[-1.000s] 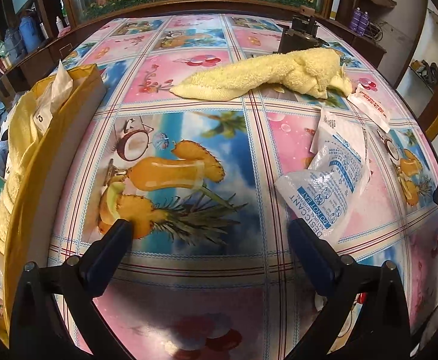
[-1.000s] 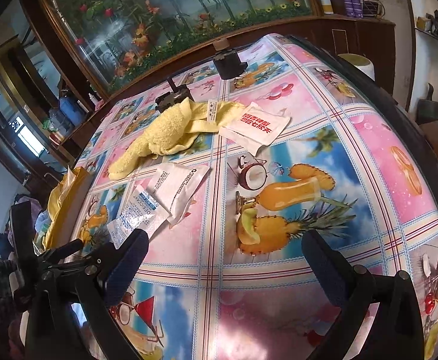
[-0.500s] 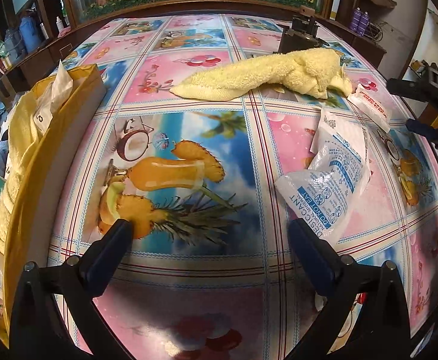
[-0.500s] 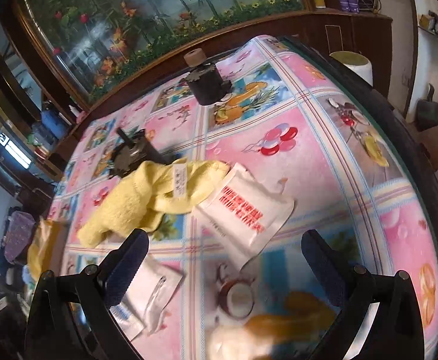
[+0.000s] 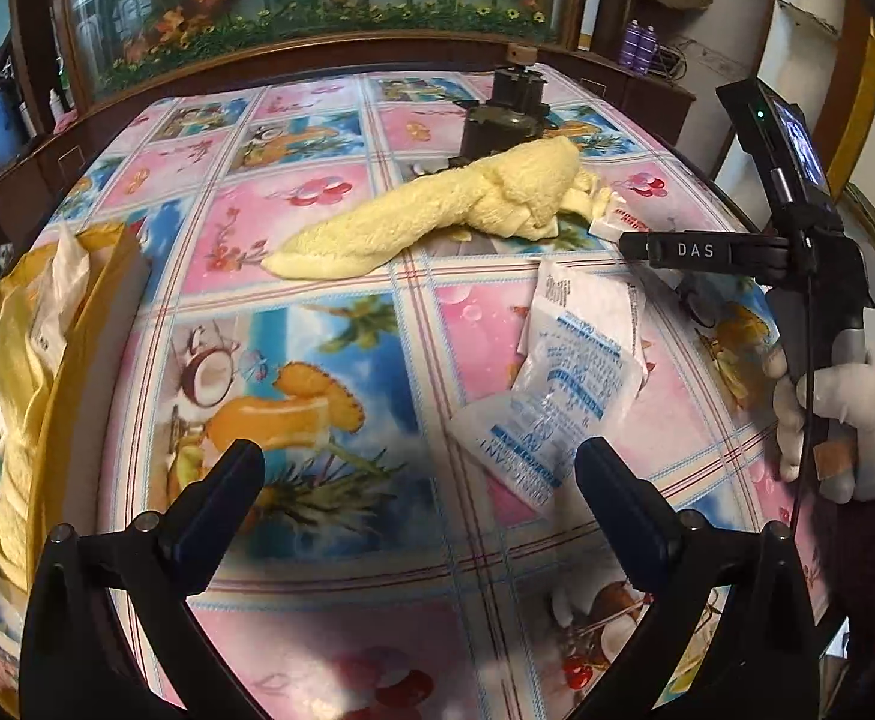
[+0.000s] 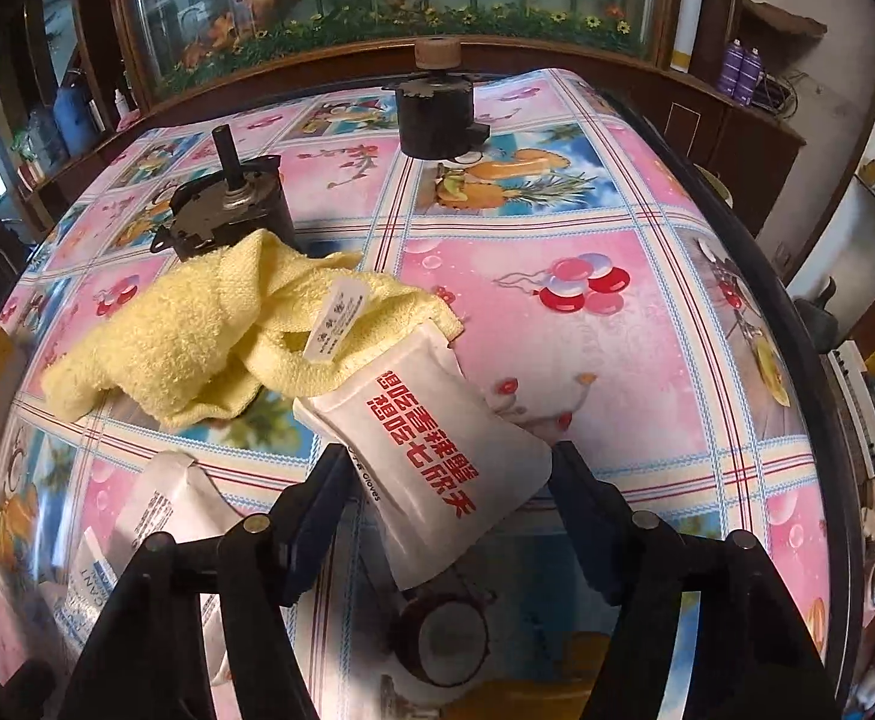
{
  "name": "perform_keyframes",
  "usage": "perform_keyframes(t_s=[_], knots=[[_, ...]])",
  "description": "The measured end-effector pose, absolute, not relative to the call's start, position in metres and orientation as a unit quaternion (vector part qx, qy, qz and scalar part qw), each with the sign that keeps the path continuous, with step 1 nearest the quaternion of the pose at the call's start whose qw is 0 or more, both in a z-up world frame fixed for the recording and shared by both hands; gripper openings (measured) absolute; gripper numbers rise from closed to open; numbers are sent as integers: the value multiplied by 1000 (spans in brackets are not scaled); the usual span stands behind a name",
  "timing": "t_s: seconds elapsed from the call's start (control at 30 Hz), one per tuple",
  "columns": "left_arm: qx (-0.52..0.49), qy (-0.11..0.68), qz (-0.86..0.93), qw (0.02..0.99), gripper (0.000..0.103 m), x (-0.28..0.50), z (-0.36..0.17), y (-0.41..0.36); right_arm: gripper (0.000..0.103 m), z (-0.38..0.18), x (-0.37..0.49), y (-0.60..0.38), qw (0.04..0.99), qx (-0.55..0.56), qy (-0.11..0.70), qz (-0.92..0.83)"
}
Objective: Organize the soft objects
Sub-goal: 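Grasp the desiccant packet with the left tool while the right tool grasps the red-printed white packet, then carry both packets over the tray and open both tools to drop them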
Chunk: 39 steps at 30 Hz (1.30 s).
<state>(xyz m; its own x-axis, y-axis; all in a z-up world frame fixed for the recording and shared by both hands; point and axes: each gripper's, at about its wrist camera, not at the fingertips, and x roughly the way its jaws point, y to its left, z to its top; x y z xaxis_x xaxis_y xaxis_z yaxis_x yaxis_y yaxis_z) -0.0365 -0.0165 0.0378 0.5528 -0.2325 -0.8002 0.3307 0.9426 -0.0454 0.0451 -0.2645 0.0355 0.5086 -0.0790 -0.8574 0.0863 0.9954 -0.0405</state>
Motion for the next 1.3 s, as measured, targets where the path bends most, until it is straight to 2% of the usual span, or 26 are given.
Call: perform_keyframes(t_s=[0.27,0.37,0.4,0.43,0.5,0.63,0.87,1.07,1.3], knots=[[141,451,-219,854,103,-17,11,-75,65,45,16,-281,868,65,491,-24],[131,455,-245,846,103,-19,8,-79,65,48,4,-285,867,89,490,-14],[128,456,-244,846,97,-19,9,-77,65,49,0,-286,867,95,488,-12],[126,451,-246,849,76,-21,12,-75,65,51,-5,-286,868,102,487,-9],[106,459,-262,842,55,-21,21,-67,65,56,-14,-287,869,112,482,-4],[48,466,-275,839,42,-26,31,-44,65,68,-31,-283,874,122,471,6],[-42,446,-265,854,42,-51,57,13,65,98,-48,-251,886,115,447,45],[-95,411,-205,883,43,-72,87,92,65,118,-50,-198,884,96,444,109],[-130,384,-95,909,43,-88,94,193,64,124,-42,-112,871,55,454,180]])
